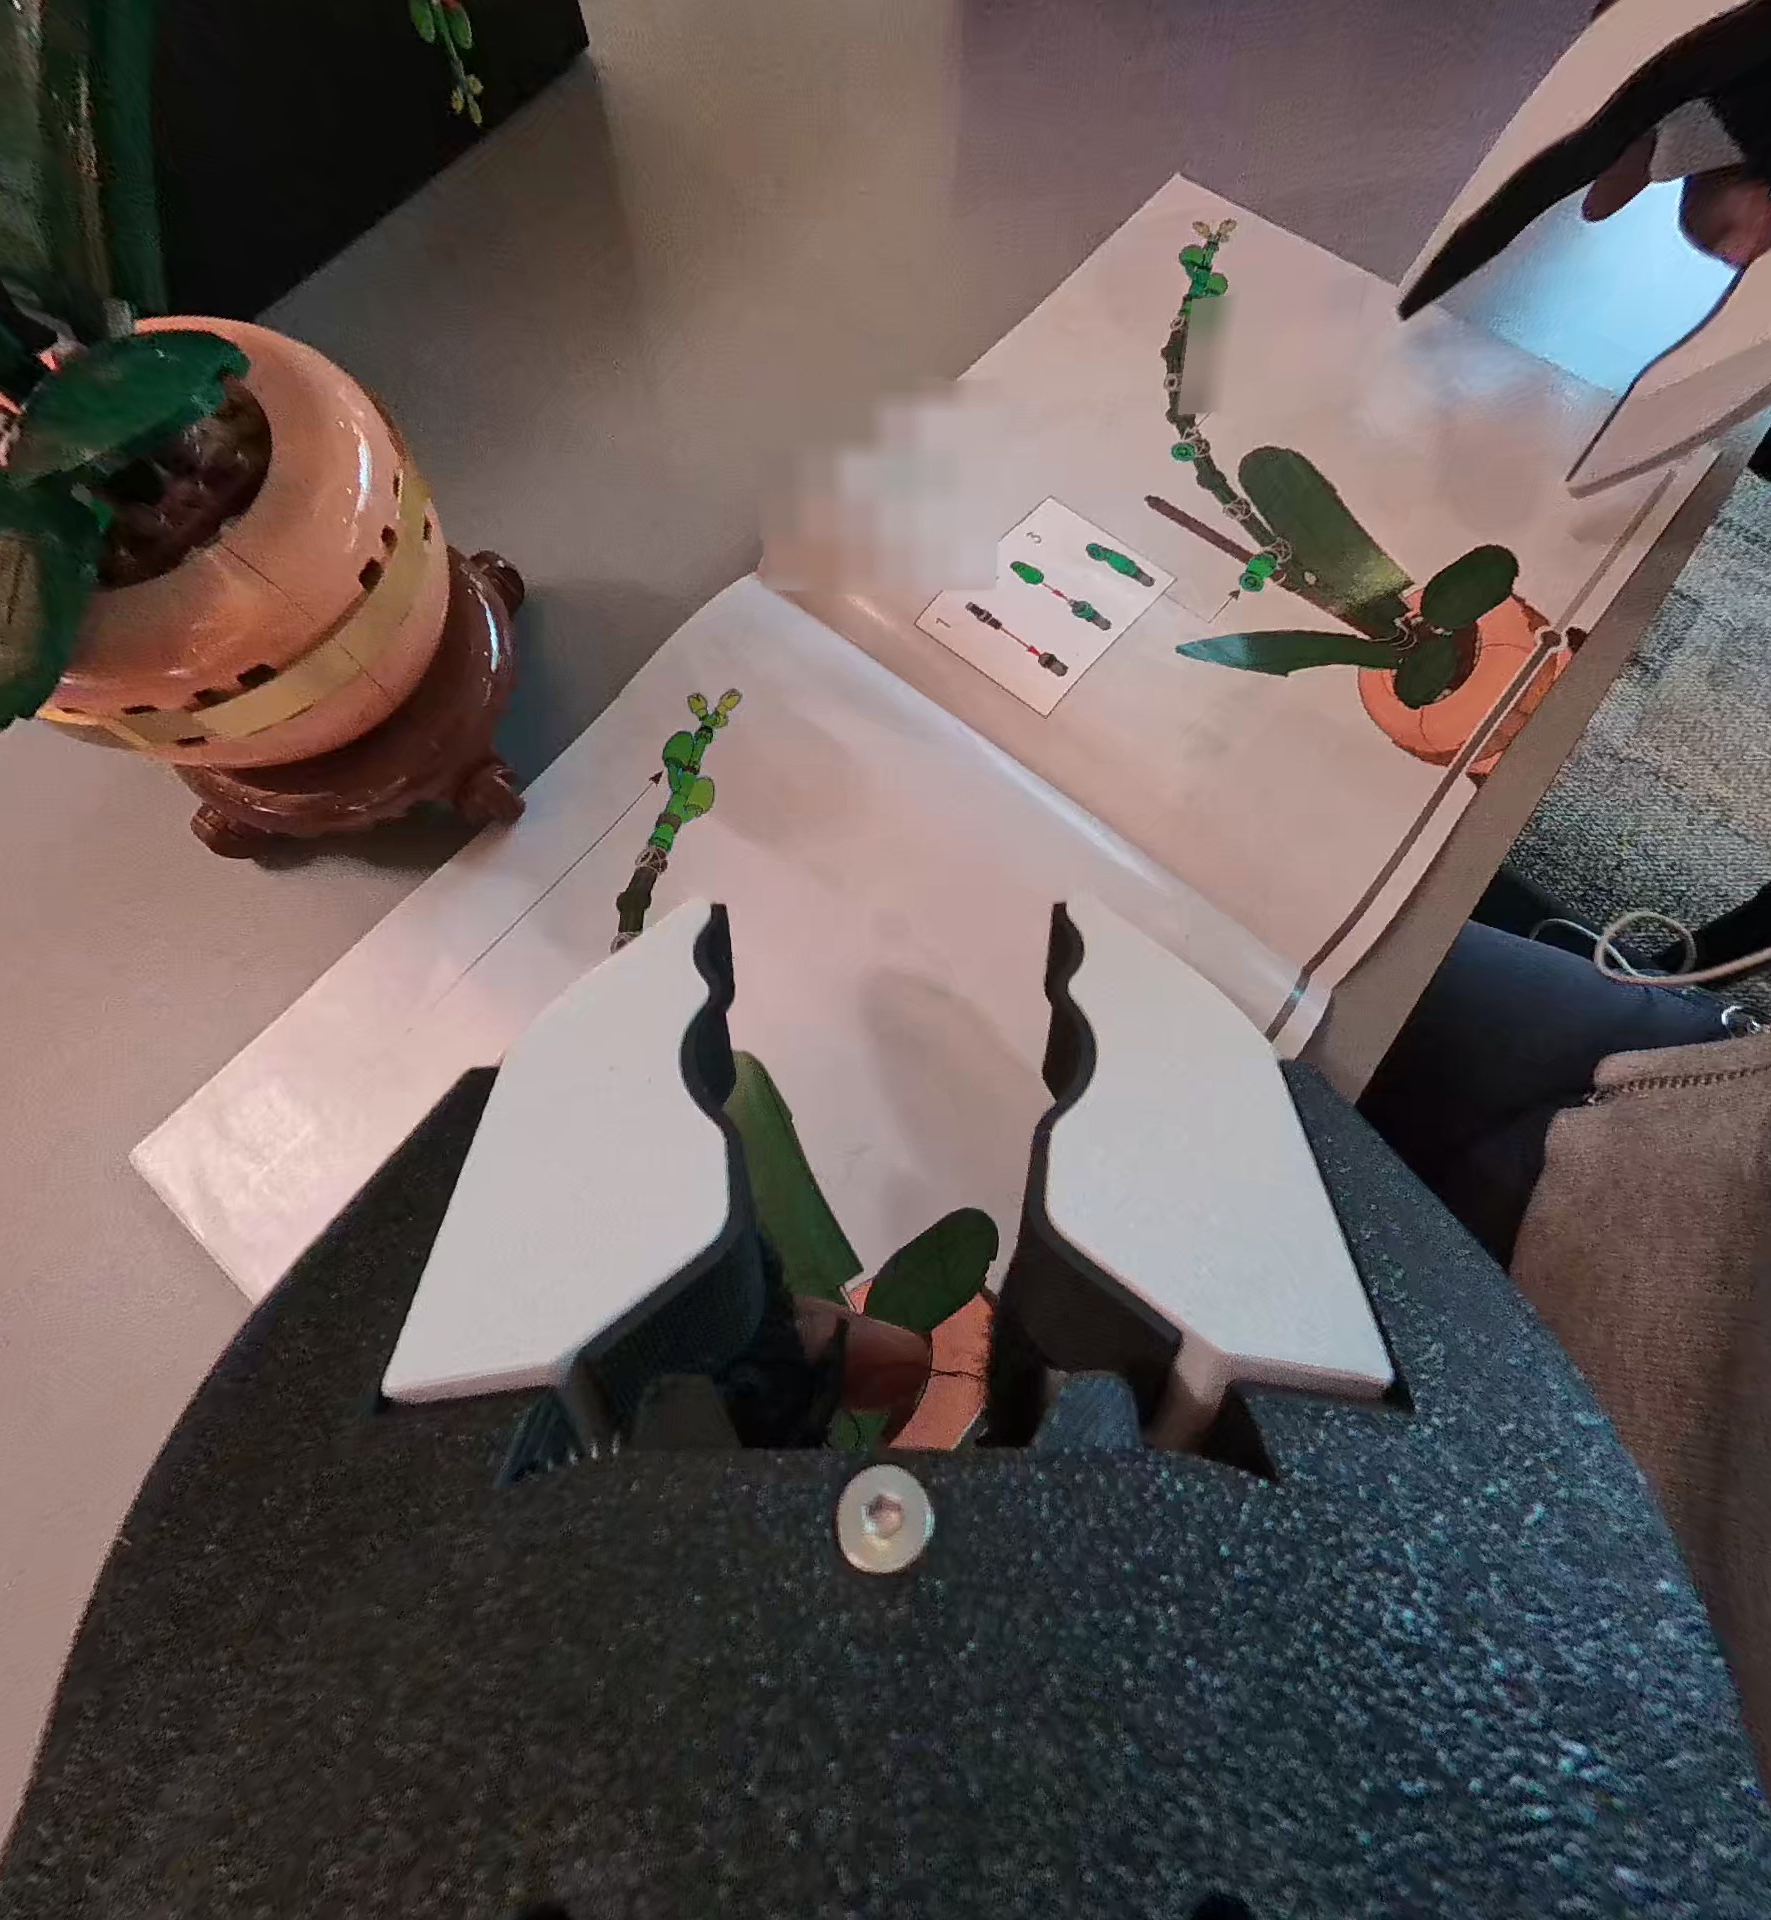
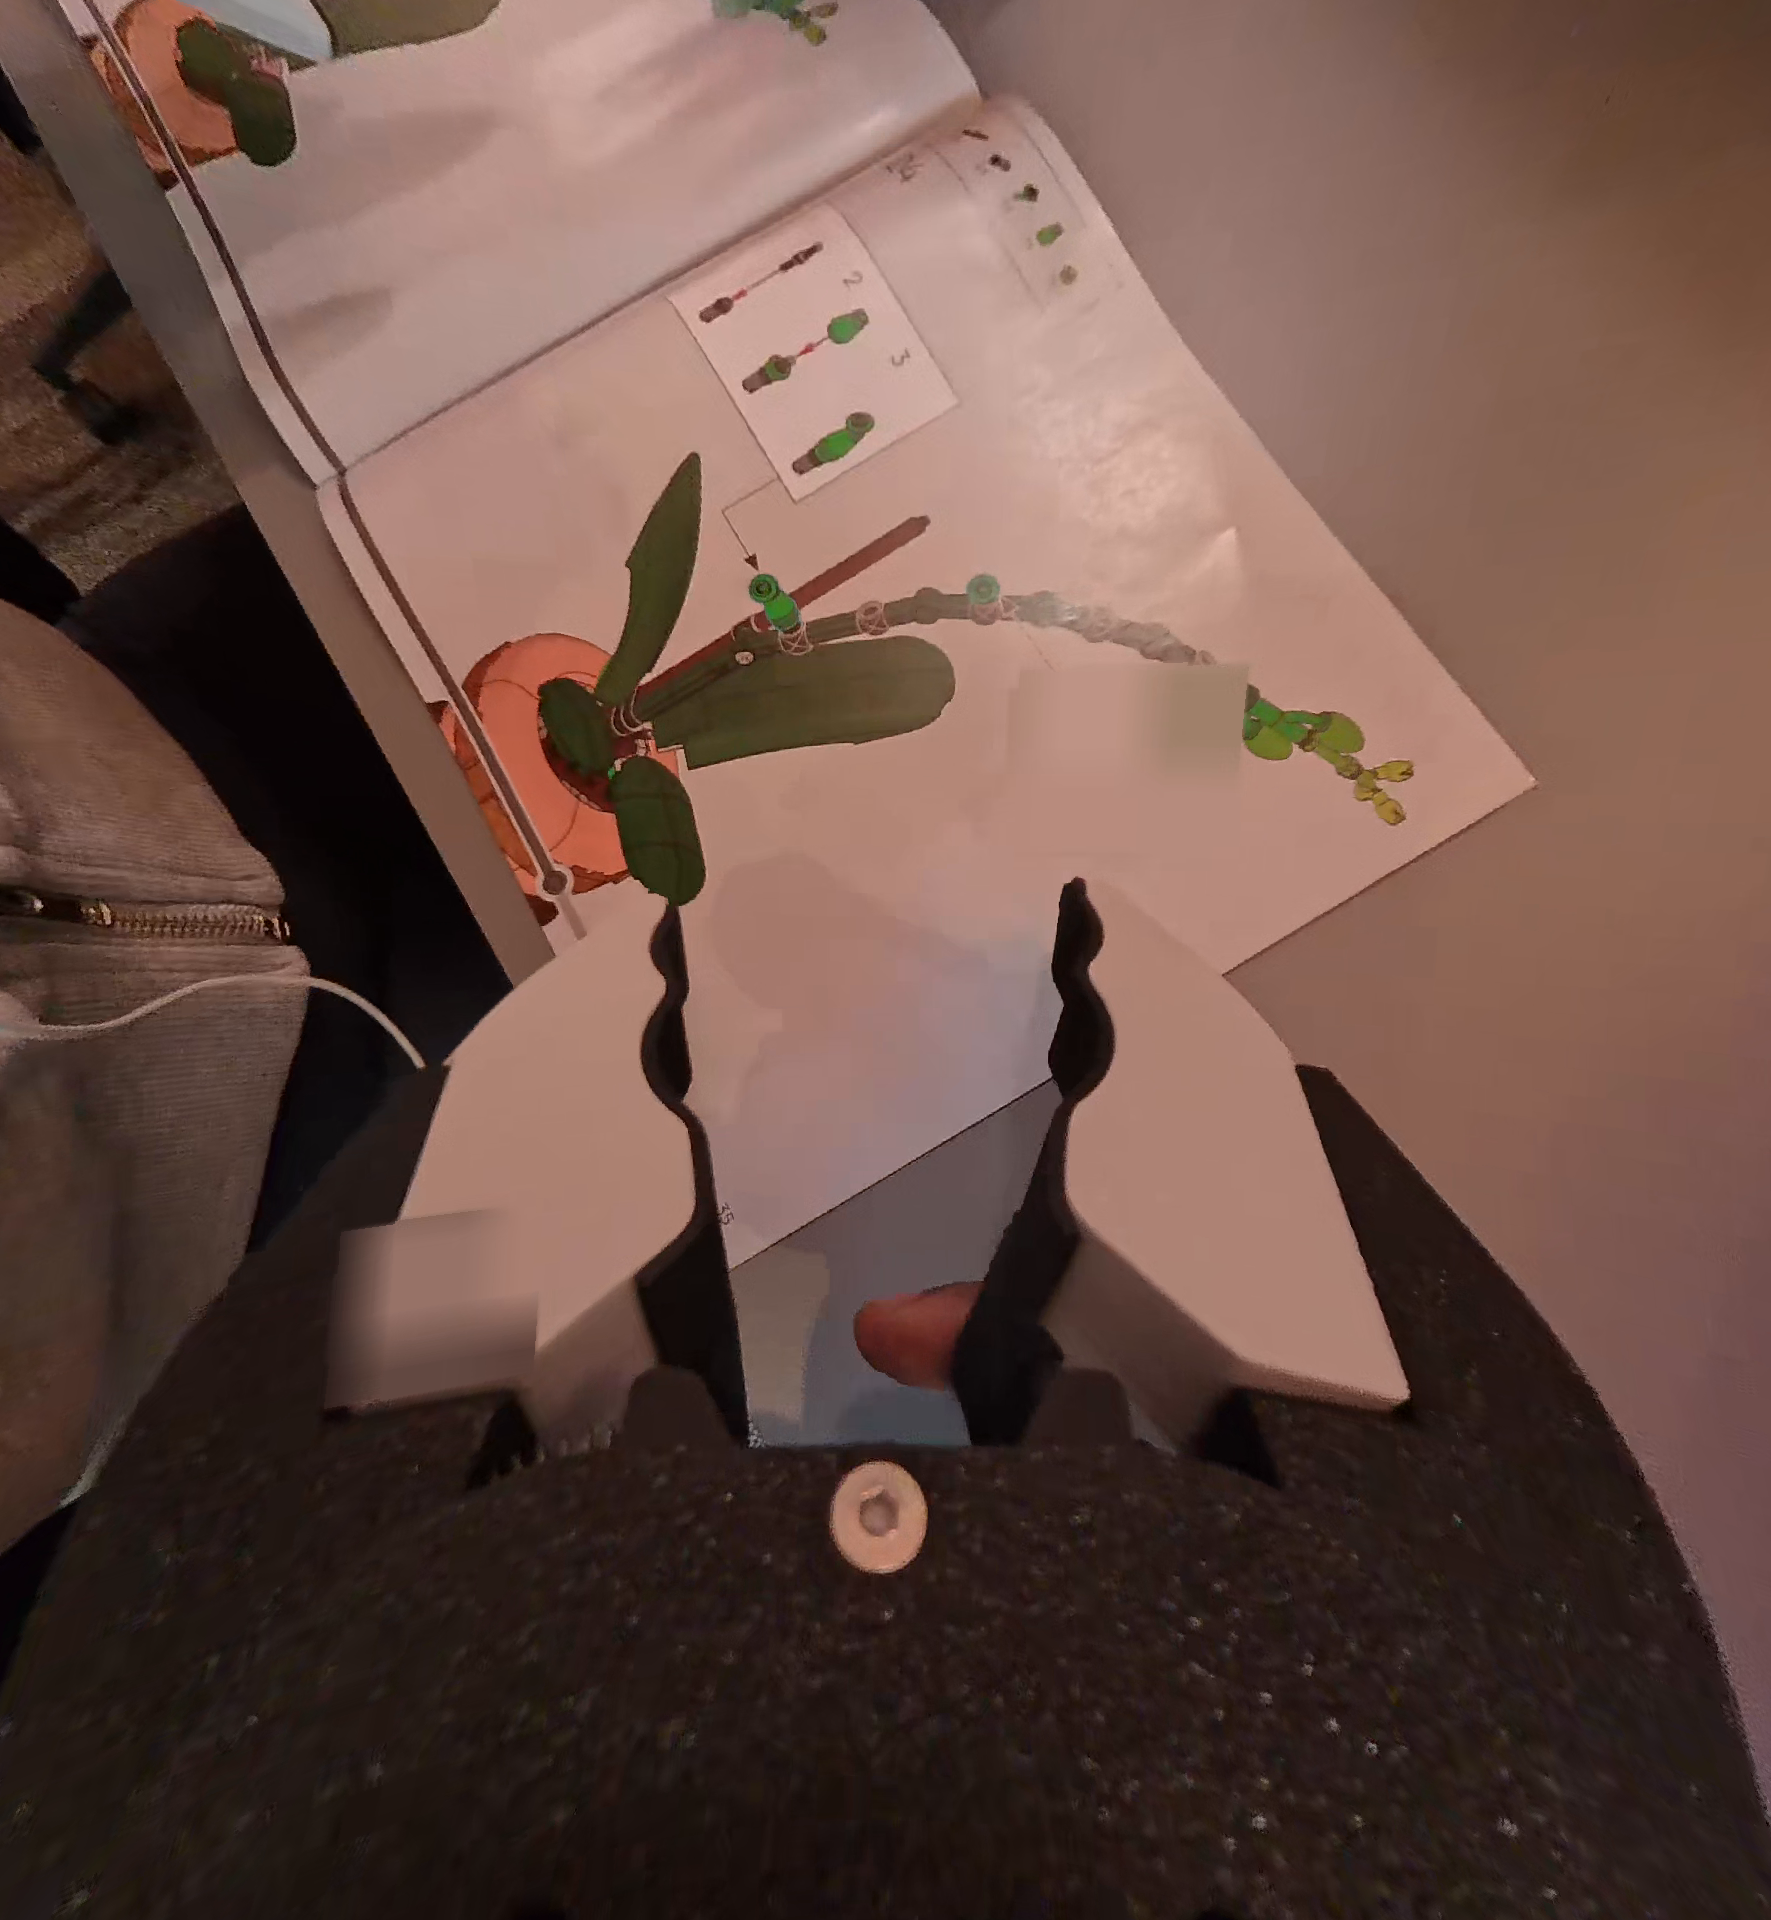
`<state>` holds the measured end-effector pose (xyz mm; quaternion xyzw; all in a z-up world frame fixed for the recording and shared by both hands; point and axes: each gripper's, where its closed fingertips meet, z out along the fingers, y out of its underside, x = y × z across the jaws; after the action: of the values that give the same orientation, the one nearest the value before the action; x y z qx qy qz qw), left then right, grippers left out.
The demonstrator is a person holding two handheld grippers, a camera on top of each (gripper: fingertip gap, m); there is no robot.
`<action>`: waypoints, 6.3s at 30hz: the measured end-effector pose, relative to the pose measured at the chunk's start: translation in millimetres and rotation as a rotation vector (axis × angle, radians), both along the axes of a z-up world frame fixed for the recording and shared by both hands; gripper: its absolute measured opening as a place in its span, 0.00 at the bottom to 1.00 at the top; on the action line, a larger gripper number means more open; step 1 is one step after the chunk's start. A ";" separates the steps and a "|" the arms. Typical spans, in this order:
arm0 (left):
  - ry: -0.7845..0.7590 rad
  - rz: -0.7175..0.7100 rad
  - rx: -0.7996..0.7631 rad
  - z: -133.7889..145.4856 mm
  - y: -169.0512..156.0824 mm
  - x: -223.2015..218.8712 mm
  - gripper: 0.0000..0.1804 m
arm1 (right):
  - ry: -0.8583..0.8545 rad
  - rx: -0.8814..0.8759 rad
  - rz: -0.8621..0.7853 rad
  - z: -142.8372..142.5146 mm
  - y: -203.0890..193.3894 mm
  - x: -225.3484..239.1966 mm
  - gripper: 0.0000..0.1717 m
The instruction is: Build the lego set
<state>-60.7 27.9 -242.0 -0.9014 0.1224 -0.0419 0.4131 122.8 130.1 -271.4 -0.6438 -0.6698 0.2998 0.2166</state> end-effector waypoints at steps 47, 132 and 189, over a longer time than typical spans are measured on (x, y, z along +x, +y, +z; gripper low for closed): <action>0.066 -0.383 -0.055 -37.3 12.3 116.6 0.01 | -0.150 0.163 0.512 -7.7 -18.4 50.4 0.18; 0.302 -0.608 -0.042 -37.4 60.6 132.4 0.00 | -0.119 0.012 0.555 -0.9 -31.8 36.8 0.37; 0.194 -0.639 -0.018 -37.0 59.2 134.8 0.00 | -0.068 -0.175 0.673 19.5 -33.0 29.6 0.03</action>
<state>74.1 87.1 -279.0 -0.8208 0.4374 -0.0846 0.3574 152.3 97.1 -251.9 -0.4128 -0.8231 0.3890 0.0271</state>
